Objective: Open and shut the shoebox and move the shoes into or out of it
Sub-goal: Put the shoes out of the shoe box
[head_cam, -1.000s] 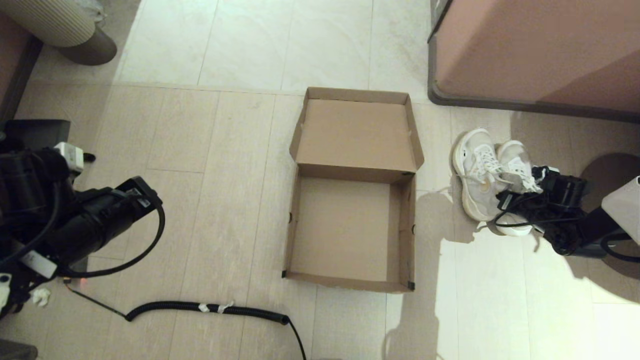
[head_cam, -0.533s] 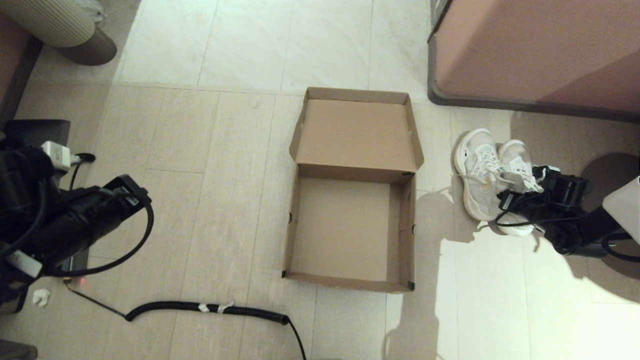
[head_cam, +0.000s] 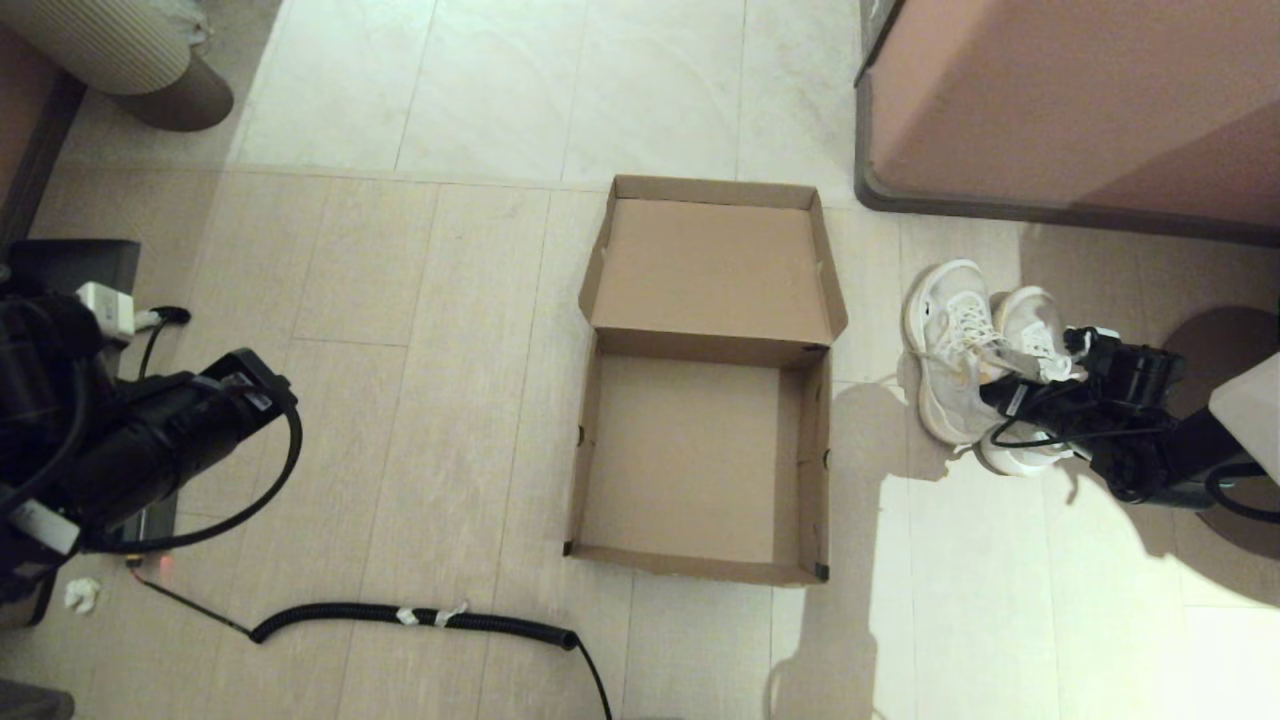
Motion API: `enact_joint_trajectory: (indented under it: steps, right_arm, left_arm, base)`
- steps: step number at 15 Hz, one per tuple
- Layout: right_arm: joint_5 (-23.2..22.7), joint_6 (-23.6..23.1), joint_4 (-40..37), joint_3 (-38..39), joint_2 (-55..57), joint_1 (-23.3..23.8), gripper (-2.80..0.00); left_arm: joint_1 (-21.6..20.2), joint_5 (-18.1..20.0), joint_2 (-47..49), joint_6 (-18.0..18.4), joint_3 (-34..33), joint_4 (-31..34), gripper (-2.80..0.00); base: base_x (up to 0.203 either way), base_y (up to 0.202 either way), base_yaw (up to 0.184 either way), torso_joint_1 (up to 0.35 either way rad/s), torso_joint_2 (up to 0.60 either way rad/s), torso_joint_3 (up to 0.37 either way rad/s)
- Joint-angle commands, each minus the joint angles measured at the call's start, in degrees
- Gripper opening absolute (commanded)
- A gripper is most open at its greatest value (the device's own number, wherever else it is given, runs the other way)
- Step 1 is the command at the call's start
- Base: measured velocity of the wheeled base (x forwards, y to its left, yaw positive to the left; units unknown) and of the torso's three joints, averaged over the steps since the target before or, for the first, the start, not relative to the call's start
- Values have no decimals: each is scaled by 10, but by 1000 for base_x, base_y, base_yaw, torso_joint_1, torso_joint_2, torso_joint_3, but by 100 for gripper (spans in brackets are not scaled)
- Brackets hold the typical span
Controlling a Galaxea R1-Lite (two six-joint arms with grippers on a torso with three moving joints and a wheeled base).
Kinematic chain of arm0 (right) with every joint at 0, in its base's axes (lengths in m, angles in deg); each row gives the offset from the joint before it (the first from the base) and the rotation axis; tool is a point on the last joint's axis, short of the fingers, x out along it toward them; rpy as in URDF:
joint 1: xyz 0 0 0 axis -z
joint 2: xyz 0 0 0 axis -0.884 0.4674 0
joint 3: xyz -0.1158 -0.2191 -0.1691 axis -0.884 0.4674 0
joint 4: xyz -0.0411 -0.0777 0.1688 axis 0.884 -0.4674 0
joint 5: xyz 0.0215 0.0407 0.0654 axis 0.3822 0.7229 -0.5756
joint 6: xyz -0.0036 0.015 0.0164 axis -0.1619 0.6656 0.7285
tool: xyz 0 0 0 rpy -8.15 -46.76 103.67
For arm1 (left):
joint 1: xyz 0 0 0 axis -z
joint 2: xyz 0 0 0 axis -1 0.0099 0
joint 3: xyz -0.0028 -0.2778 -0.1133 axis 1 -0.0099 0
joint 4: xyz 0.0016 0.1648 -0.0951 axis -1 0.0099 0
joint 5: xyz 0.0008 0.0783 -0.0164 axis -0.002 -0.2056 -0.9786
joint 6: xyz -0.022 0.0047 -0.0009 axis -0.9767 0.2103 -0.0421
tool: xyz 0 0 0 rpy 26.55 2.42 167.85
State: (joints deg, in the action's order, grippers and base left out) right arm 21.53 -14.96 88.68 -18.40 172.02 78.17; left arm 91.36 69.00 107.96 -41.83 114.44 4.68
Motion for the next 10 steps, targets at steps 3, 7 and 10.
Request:
enact_joint_trajectory:
  steps: [3, 7, 10]
  right_arm:
    - [1, 0, 1, 24, -24, 0, 0]
    - [1, 1, 3, 132, -119, 0, 0]
    - [0, 1, 5, 206, -188, -1, 0]
  left_arm:
    - [-8, 0, -9, -2, 0, -2, -280]
    - [-9, 0, -37, 0, 1, 1, -280]
    - [-9, -1, -78, 1, -5, 14, -280]
  base:
    - [0, 0, 0, 0, 0, 0]
    - [0, 0, 0, 0, 0, 0]
    - [0, 0, 0, 0, 0, 0]
